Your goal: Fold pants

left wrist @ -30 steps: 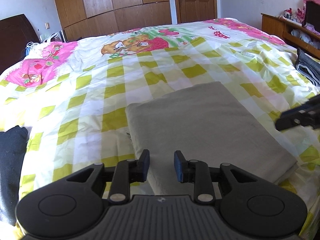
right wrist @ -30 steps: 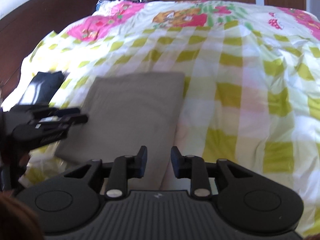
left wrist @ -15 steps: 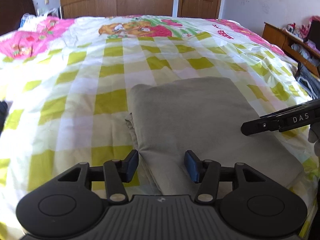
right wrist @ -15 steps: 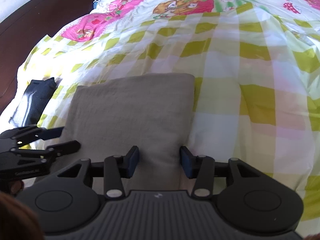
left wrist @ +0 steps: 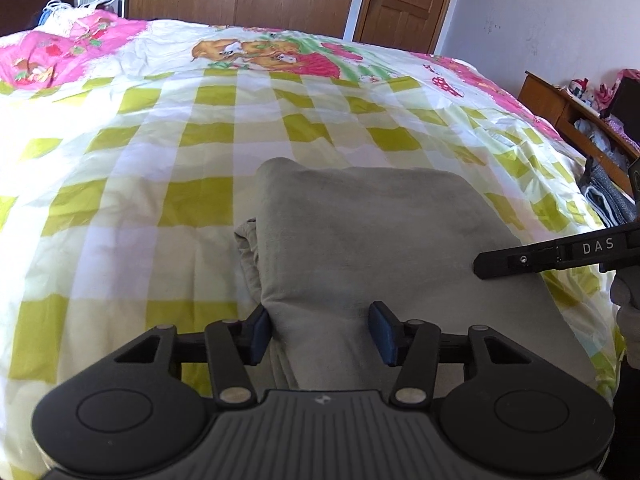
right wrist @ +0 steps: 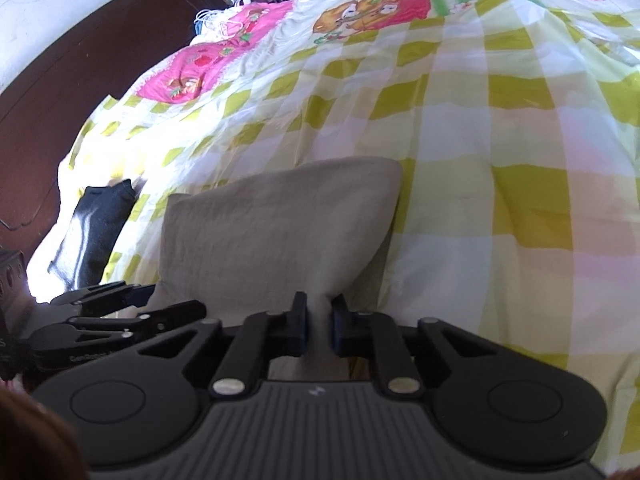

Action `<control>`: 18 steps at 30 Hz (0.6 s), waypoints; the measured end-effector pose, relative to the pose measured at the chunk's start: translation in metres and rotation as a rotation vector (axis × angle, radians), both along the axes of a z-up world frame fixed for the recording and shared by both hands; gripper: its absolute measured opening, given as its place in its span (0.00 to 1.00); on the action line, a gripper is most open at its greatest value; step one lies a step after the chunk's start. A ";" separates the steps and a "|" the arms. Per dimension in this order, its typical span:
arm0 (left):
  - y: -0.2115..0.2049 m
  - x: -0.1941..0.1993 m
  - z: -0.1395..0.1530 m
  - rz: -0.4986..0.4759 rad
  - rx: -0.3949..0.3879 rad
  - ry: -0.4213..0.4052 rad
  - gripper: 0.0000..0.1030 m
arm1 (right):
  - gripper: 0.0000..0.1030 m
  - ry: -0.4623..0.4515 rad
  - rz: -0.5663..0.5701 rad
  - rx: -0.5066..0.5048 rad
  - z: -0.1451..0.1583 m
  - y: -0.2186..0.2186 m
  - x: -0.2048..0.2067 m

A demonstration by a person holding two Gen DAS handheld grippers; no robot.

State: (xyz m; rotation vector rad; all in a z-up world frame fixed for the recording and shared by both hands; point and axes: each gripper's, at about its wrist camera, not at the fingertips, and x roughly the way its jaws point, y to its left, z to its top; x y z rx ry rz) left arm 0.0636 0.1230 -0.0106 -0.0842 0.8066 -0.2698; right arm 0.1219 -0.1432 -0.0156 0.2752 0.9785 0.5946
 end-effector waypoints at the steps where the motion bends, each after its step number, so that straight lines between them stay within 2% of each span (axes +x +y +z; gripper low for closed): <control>1: -0.003 0.003 0.001 -0.006 0.000 -0.008 0.58 | 0.10 -0.003 -0.007 0.004 0.001 -0.002 0.001; 8: -0.035 0.047 0.006 -0.094 0.042 -0.063 0.57 | 0.09 -0.043 -0.102 -0.060 0.010 -0.022 0.029; 10: -0.041 0.053 0.004 -0.101 0.054 -0.060 0.58 | 0.12 -0.042 -0.132 -0.075 0.011 -0.030 0.039; 12: -0.041 0.051 0.005 -0.099 0.063 -0.060 0.58 | 0.16 -0.028 -0.132 -0.101 0.009 -0.033 0.045; 13: -0.040 0.047 0.007 -0.096 0.065 -0.065 0.58 | 0.21 -0.036 -0.135 -0.119 0.010 -0.034 0.044; 18: -0.034 0.026 0.025 -0.086 0.125 -0.108 0.58 | 0.23 -0.160 -0.142 -0.226 0.031 -0.034 0.010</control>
